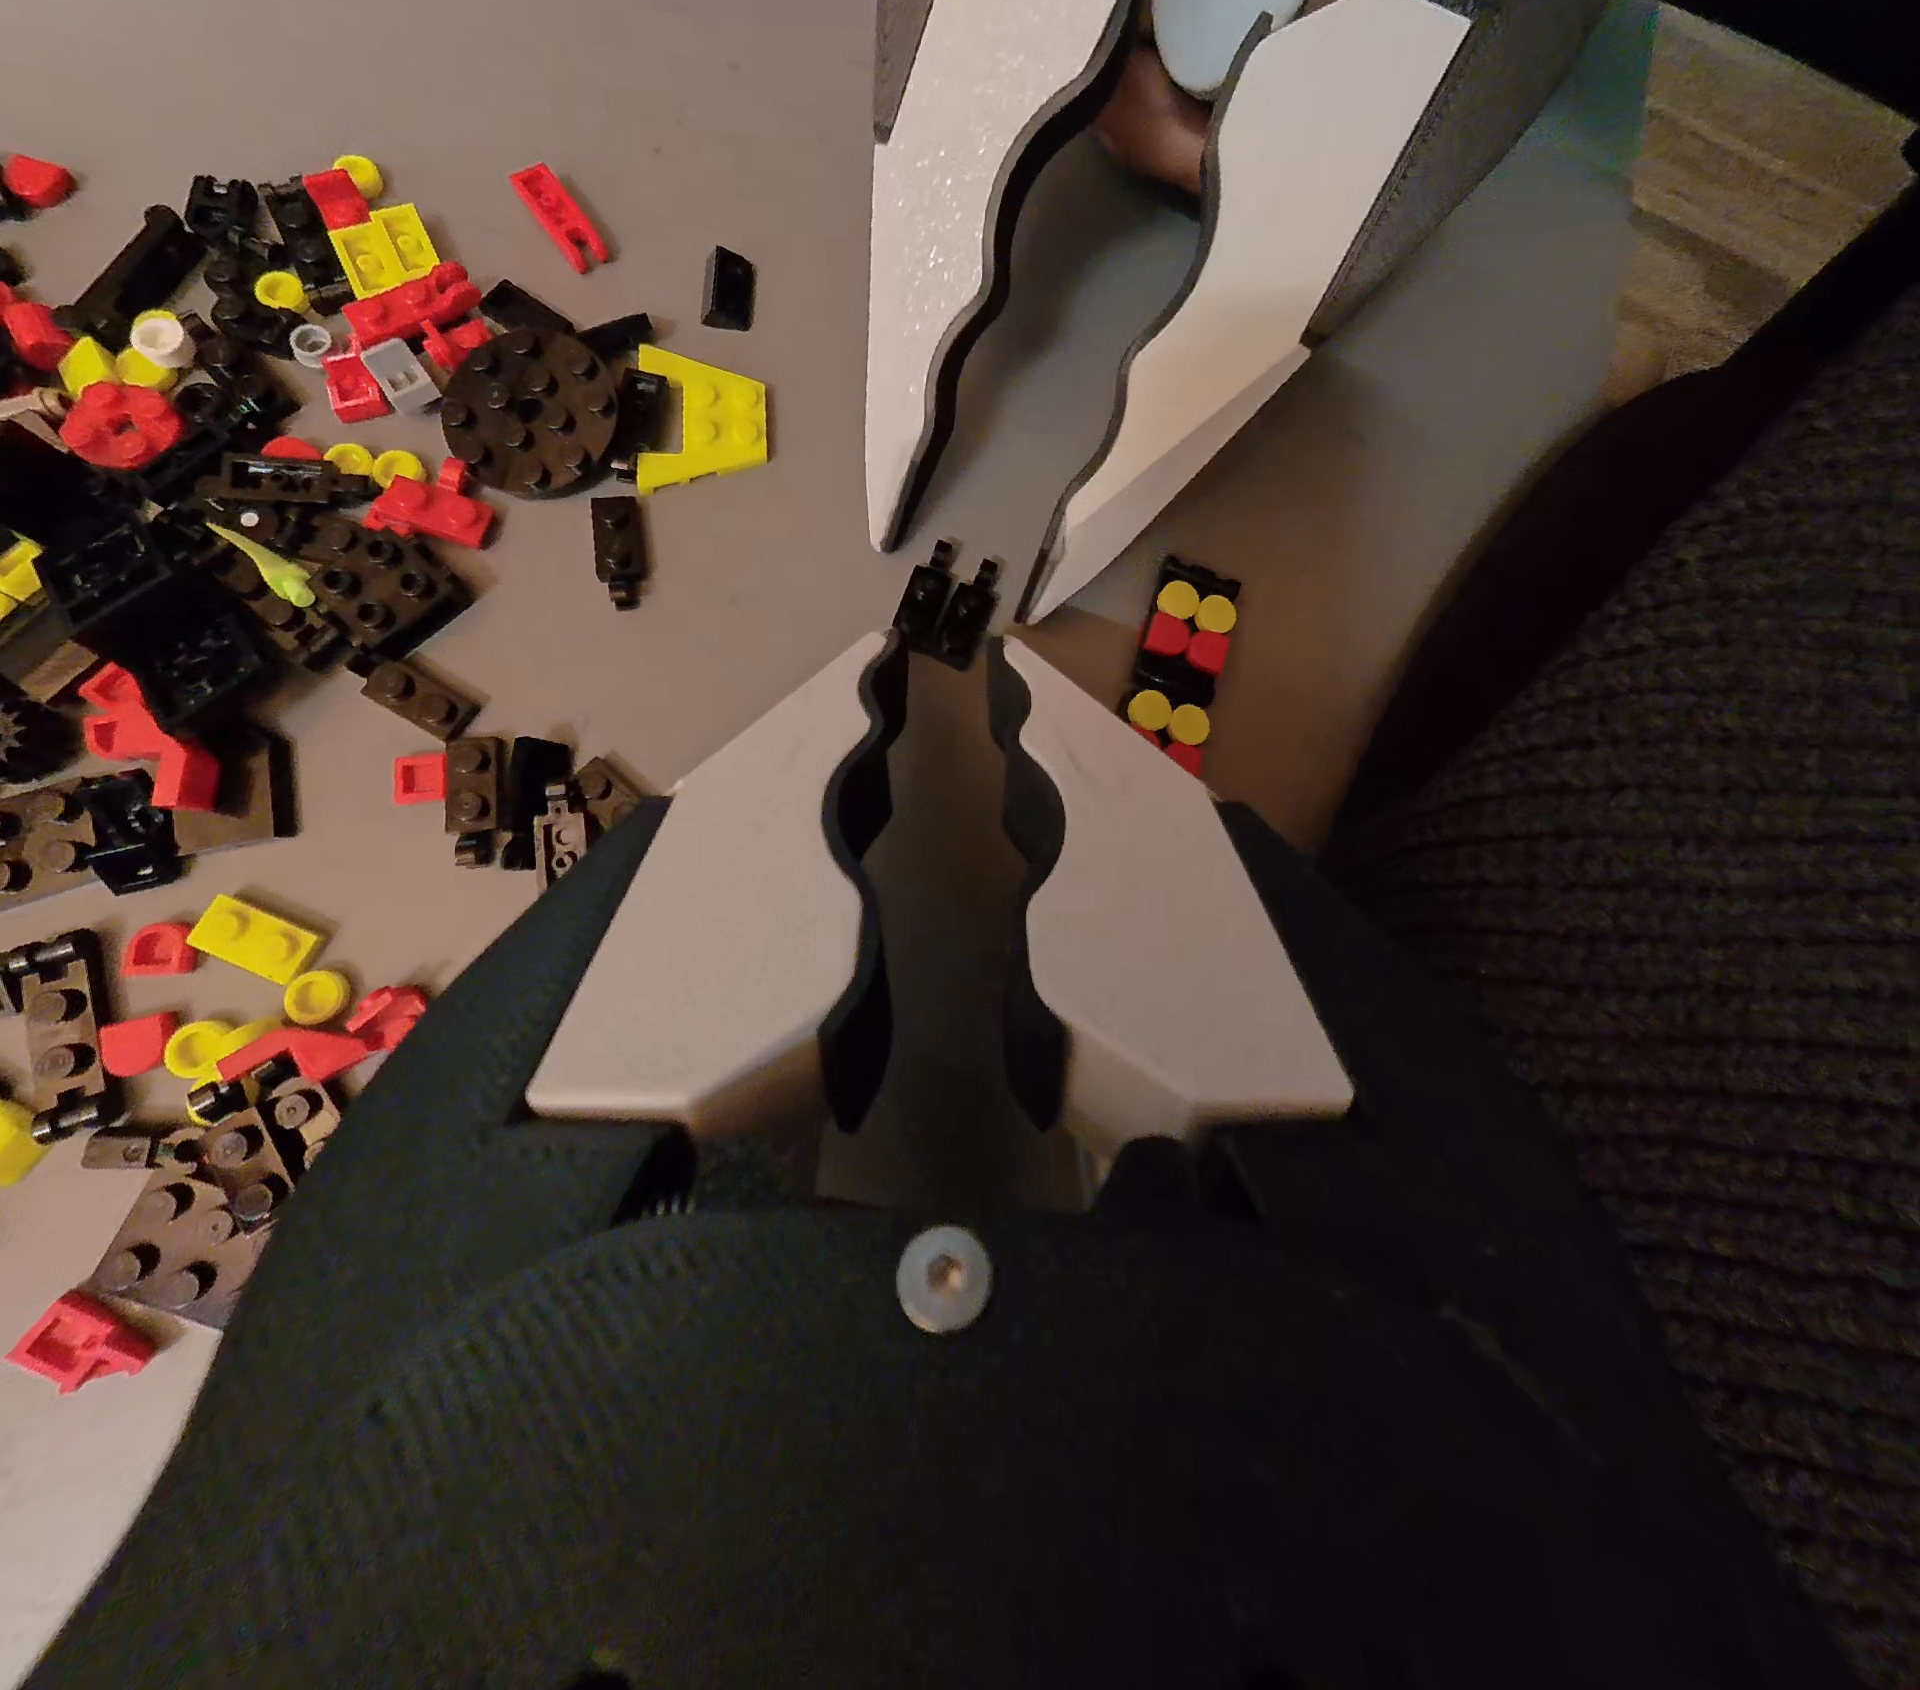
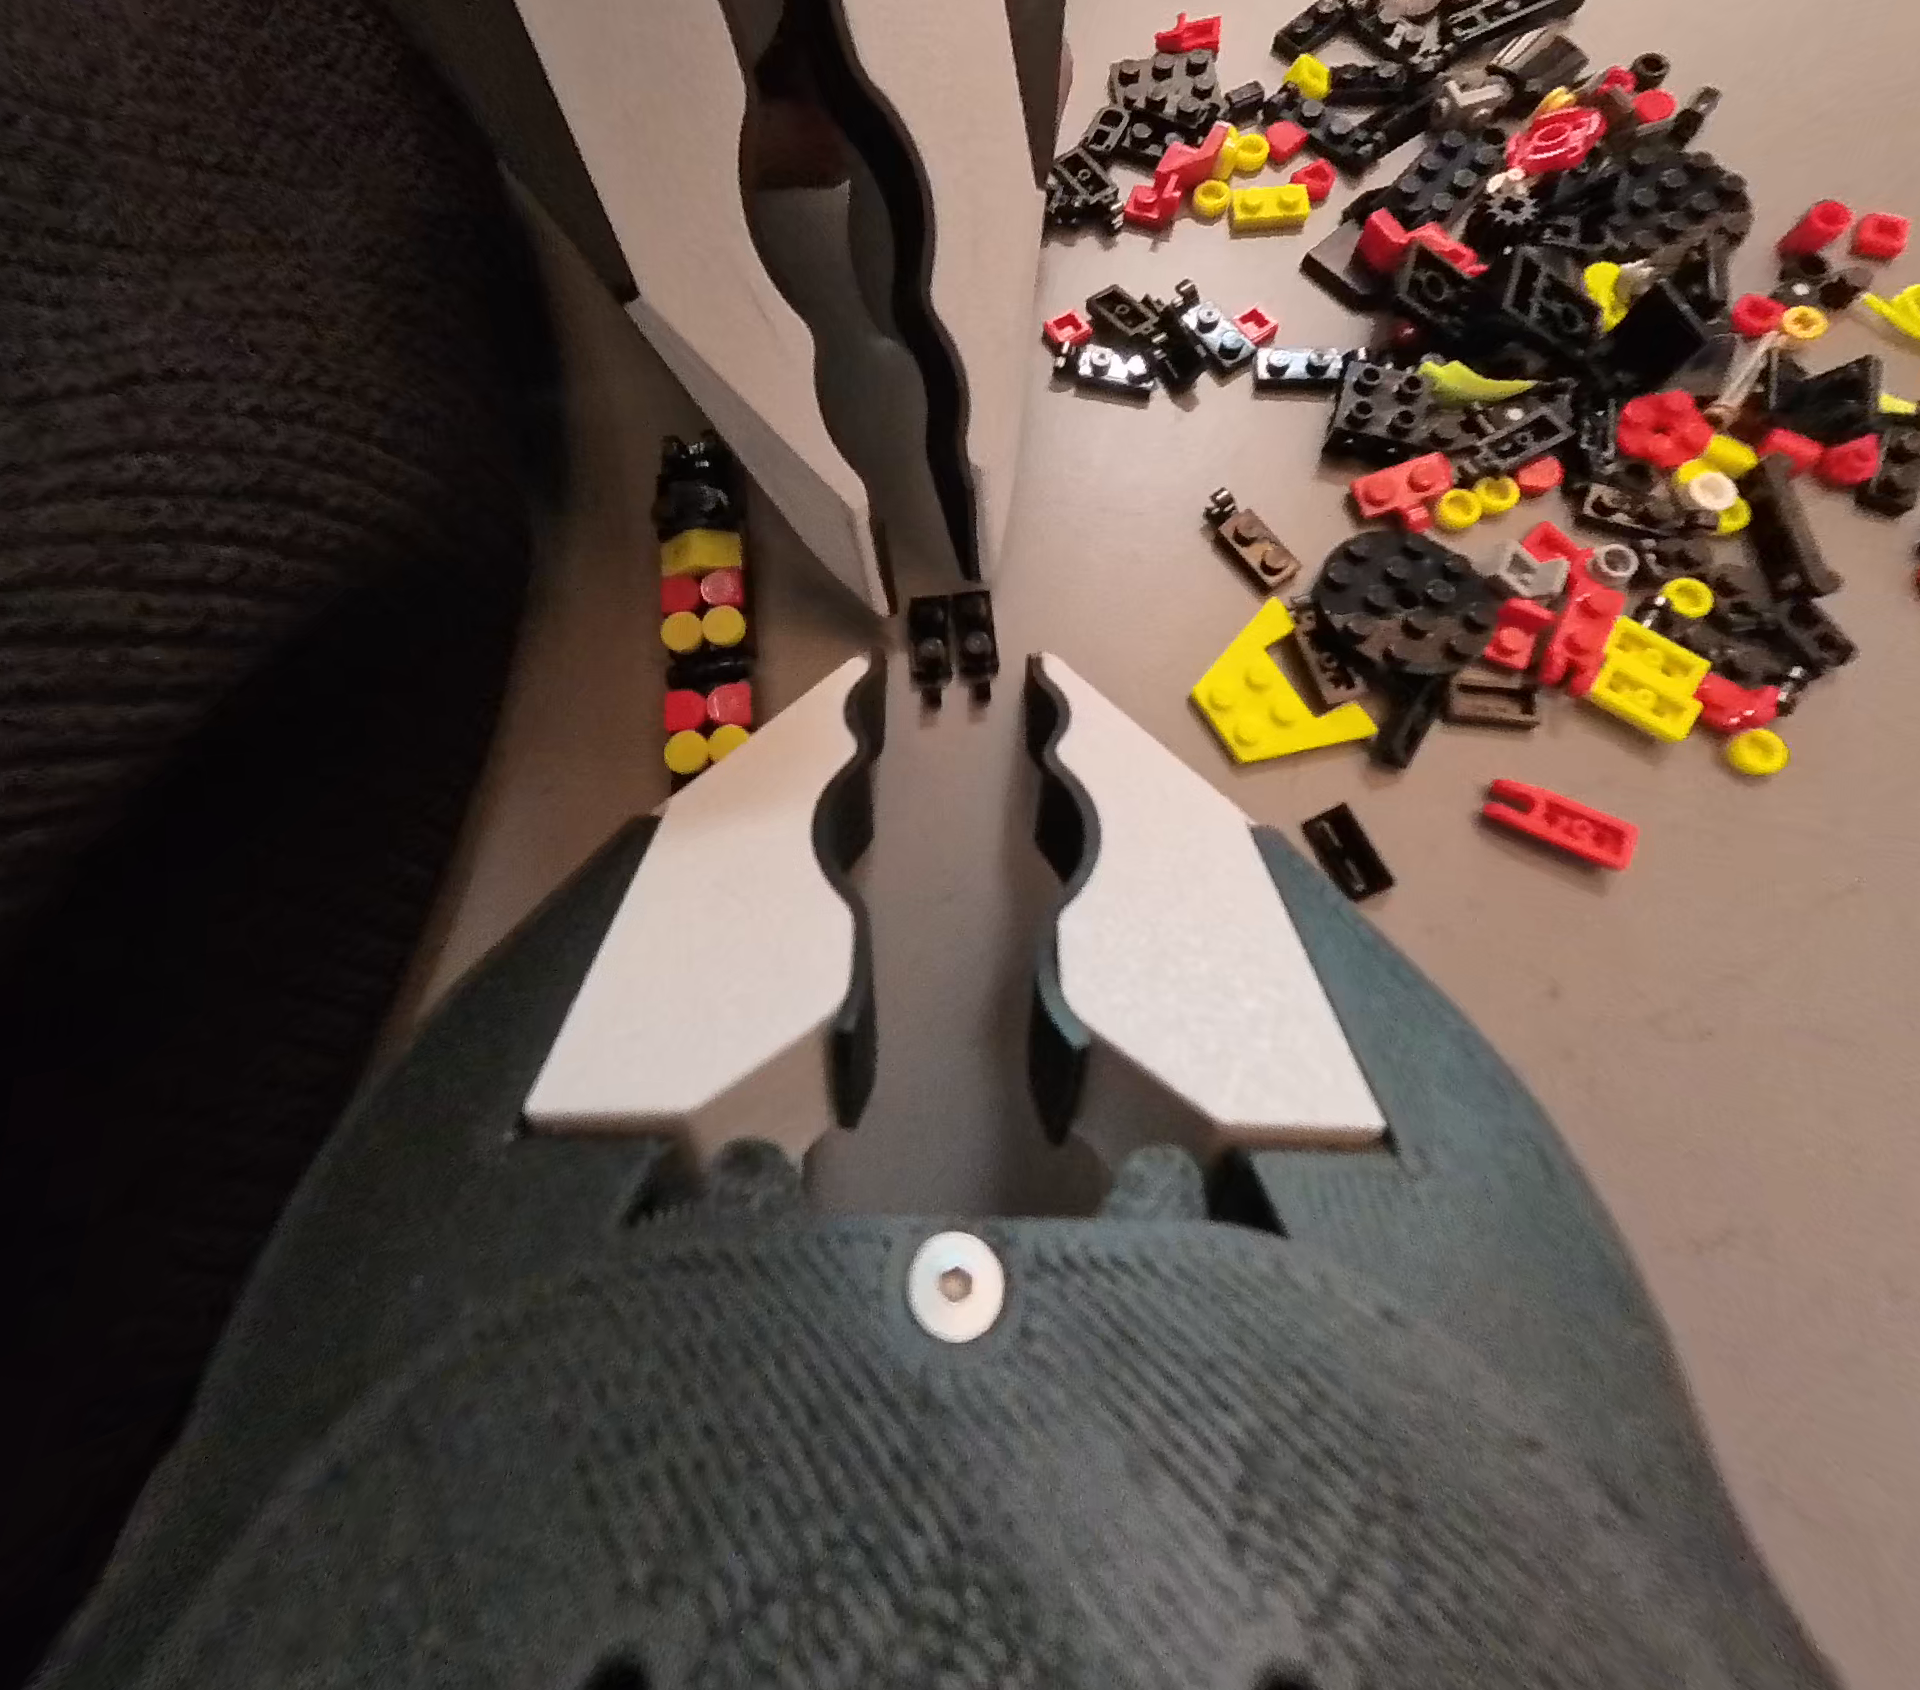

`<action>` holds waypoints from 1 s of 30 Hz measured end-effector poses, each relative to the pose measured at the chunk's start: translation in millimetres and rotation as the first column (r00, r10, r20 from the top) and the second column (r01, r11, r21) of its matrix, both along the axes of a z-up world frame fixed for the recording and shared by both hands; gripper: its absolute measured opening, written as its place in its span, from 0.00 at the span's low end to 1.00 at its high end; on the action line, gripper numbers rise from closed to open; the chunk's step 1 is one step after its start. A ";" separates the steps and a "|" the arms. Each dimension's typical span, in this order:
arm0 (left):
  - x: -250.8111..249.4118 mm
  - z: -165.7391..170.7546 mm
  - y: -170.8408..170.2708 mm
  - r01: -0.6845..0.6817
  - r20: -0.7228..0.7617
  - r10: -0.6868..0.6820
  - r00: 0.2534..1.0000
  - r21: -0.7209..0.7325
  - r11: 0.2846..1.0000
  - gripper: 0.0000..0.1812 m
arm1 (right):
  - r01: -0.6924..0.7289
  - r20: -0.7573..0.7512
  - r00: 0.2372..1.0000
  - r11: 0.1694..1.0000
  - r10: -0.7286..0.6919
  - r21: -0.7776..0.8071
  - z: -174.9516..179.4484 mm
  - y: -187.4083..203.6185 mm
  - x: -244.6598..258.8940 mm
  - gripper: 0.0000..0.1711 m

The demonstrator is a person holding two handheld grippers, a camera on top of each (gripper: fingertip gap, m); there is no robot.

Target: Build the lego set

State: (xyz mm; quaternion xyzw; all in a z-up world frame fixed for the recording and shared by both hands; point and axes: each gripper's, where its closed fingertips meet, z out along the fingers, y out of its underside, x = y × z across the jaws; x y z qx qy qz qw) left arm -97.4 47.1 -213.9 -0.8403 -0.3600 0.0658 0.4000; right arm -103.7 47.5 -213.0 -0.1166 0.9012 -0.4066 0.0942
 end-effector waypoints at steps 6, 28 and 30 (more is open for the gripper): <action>0.0 -0.5 0.0 0.000 0.005 0.000 1.000 0.000 1.000 0.08 | -0.020 -0.013 1.000 1.000 0.020 -0.001 -0.4 -2.5 1.1 0.13; 0.4 -0.5 0.4 0.003 0.005 -0.003 1.000 -0.001 1.000 0.08 | -0.024 -0.040 0.999 1.000 0.024 -0.005 -1.0 -3.3 0.0 0.09; 0.4 -0.6 0.3 0.003 0.005 -0.003 1.000 -0.001 1.000 0.08 | -0.025 -0.040 0.999 1.000 0.025 -0.005 -1.0 -3.3 0.2 0.09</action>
